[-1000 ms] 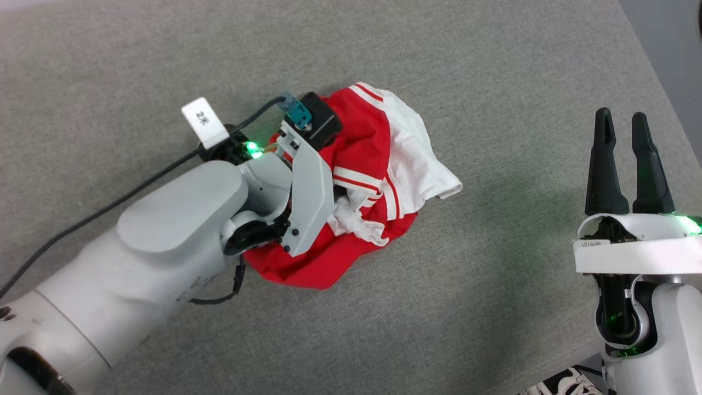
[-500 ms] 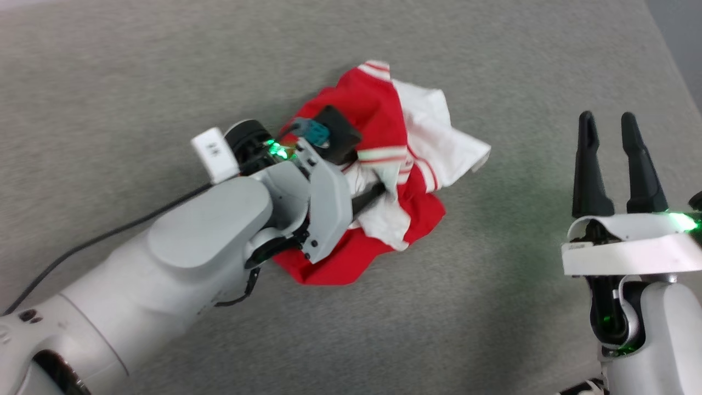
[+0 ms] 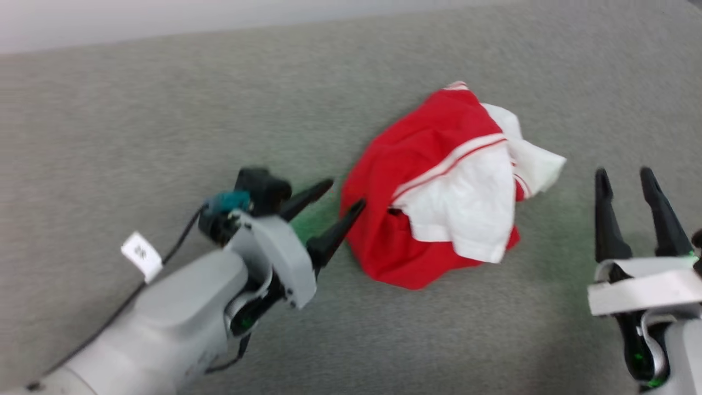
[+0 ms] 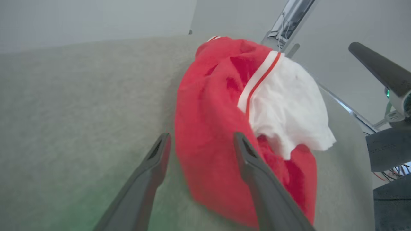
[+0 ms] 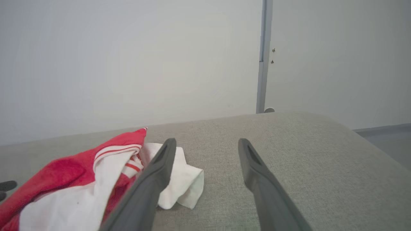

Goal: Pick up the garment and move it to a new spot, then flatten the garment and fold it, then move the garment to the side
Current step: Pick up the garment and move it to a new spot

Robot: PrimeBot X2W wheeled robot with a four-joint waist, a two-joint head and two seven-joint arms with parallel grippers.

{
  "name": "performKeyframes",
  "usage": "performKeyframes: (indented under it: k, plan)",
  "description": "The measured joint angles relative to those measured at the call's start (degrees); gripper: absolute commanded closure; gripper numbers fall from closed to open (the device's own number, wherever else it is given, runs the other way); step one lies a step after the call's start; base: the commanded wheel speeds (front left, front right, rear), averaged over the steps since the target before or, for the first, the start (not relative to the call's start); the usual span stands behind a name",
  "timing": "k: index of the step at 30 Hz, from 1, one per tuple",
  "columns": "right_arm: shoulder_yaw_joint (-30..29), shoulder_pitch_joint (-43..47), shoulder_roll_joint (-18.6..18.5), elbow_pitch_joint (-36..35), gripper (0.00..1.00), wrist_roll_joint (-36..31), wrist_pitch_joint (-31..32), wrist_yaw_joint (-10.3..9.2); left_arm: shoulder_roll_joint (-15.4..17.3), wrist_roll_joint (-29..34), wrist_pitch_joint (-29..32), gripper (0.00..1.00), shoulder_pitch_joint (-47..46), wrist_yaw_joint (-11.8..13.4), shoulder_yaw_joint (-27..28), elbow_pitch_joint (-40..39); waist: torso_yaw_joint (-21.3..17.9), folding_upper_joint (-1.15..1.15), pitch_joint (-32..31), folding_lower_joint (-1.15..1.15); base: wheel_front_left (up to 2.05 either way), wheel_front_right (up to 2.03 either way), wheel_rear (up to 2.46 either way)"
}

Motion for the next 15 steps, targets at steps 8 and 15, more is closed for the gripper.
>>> performKeyframes:
  k: [8,15]
  plan:
    - [-2.1,4.7,-3.4,1.7,0.0,-1.6,0.0,0.0,-2.0,5.7,-0.8,0.0,12.8,0.0,14.7,1.9,6.9,0.0,-3.7,0.0,0.0,0.0,0.0]
    - [-4.1,8.4,-4.7,1.7,0.0,-0.8,0.0,0.0,-3.7,16.2,-0.8,0.0,26.6,0.4,32.3,-1.5,11.4,0.0,-6.8,0.0,0.0,0.0,0.0]
